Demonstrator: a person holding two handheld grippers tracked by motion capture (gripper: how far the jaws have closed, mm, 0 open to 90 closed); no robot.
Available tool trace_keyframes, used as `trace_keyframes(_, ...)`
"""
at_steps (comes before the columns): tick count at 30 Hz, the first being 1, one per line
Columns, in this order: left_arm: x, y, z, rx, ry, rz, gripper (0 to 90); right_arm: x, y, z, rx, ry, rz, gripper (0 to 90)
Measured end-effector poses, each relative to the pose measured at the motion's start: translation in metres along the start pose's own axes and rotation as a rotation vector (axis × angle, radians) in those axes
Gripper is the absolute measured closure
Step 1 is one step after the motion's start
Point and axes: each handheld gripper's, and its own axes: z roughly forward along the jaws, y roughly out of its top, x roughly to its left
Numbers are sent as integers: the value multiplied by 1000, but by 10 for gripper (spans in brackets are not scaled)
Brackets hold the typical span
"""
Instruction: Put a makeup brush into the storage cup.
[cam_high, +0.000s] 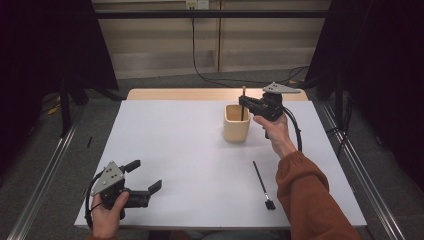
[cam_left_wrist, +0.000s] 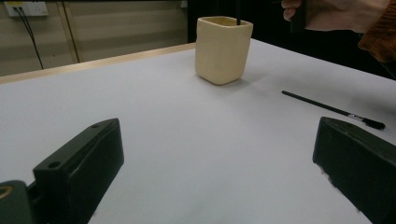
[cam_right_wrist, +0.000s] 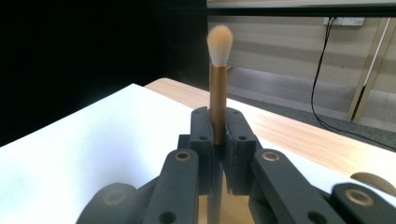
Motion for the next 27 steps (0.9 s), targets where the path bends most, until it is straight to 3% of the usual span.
trace_keyframes(15,0,0,0,1,-2,4,18,-4,-18,4,17,2,18,818)
trace_keyframes(26,1,-1,1,4,-2,7,18,-4,-24,1,14,12,26,381)
trace_keyframes(27,1,-1,1,4,-2,7,18,-4,-24,1,14,12,26,381)
